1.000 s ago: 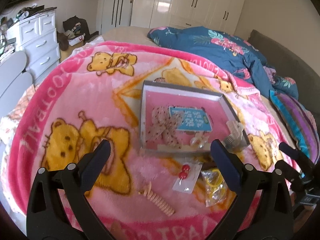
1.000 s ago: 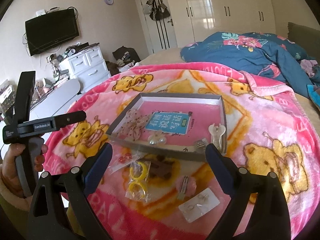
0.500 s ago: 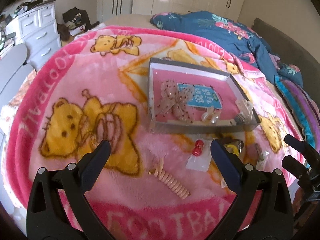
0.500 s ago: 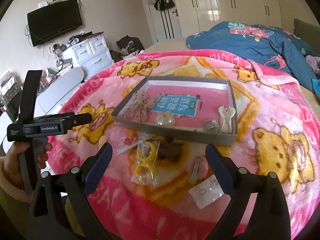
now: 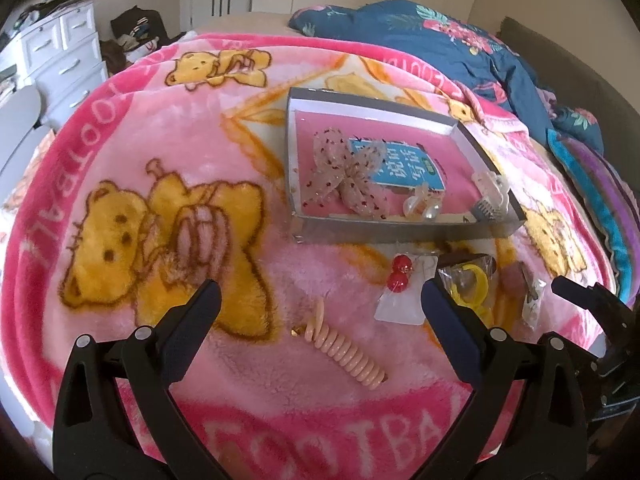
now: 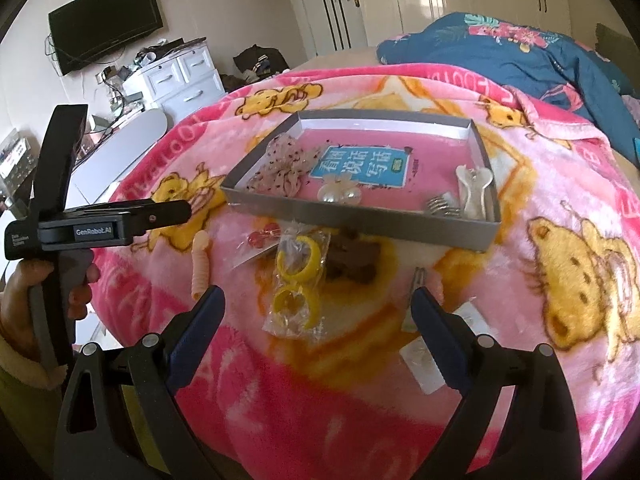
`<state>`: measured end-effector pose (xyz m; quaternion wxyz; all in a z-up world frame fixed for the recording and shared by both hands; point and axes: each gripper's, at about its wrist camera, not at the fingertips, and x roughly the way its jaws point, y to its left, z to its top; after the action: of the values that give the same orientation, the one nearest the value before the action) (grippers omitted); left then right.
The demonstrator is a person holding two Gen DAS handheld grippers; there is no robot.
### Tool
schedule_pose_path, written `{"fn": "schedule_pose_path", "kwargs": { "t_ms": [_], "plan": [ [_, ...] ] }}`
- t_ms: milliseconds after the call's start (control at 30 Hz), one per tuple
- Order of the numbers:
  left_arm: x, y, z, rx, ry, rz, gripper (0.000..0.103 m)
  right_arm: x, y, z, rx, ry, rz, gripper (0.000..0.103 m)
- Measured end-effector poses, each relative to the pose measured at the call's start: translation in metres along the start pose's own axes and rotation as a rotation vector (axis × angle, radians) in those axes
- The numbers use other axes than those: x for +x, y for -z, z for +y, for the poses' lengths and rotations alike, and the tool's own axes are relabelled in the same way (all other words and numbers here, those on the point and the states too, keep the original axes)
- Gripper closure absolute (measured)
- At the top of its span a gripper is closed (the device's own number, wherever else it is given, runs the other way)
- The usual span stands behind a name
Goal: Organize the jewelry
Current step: 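Grasp the yellow hair-tie bag with the right tool while the left grasps the red-bead earring bag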
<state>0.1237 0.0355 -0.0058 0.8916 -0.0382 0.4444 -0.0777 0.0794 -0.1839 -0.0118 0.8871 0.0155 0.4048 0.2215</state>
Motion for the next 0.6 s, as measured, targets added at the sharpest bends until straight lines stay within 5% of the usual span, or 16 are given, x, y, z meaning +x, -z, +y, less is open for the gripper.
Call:
{"fn": "schedule_pose_path", "kwargs": {
  "t_ms": [267, 467, 600],
  "plan": [
    [0.016, 0.004, -0.007, 0.042, 0.014, 0.053, 0.010, 0.024, 0.004, 0.006, -0.013, -0.004, 0.045, 0.010],
    [0.024, 0.006, -0.013, 0.059, 0.038, 0.071, 0.010, 0.052, 0.006, 0.003, 0.001, -0.050, 0.106, 0.031],
    [0.030, 0.008, -0.017, 0.070, 0.063, 0.092, 0.018, 0.071, 0.009, -0.005, 0.019, -0.080, 0.149, 0.063]
  ]
}}
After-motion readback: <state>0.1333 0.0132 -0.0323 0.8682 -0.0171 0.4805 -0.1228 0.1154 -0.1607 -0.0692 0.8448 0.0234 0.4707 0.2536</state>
